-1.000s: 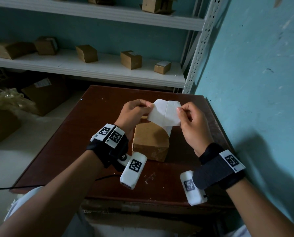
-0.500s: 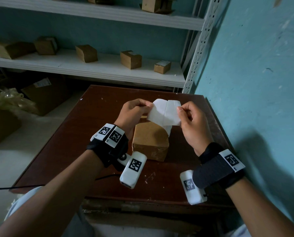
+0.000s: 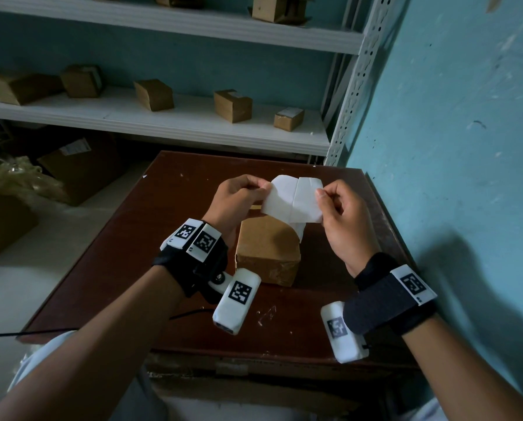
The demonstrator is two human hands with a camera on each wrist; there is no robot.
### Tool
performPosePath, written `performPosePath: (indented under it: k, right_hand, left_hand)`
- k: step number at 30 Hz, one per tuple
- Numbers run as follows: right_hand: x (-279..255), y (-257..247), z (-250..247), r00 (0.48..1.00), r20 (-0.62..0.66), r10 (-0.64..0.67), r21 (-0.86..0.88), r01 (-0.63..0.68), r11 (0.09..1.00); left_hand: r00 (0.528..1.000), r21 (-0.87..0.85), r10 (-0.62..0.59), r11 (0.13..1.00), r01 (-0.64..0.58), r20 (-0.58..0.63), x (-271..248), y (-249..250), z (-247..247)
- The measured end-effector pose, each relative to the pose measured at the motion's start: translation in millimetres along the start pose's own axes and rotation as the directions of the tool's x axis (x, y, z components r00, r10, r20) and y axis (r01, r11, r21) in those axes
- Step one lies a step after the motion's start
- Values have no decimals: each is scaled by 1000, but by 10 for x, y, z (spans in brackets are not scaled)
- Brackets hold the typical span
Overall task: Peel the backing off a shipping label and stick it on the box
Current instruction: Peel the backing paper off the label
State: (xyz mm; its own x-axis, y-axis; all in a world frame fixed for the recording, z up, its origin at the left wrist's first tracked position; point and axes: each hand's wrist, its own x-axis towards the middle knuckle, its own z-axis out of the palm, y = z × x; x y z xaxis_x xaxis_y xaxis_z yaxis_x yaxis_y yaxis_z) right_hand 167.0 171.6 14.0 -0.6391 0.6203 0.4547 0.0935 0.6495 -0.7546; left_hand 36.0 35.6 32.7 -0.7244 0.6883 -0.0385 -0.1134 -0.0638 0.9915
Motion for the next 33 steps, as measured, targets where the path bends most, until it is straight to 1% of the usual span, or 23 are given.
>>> performPosePath:
  k: [19,33]
  right_hand:
    - [4,7,5,1000,-2,-2,26,2,1000]
    - [0,-8,-15,1000,-2,6,7,-6,1000]
  left_hand:
    - [1000,21,13,1000,-12,-16,-9,10,0]
    - [1000,31,11,999,-10,-29,-7,11,3]
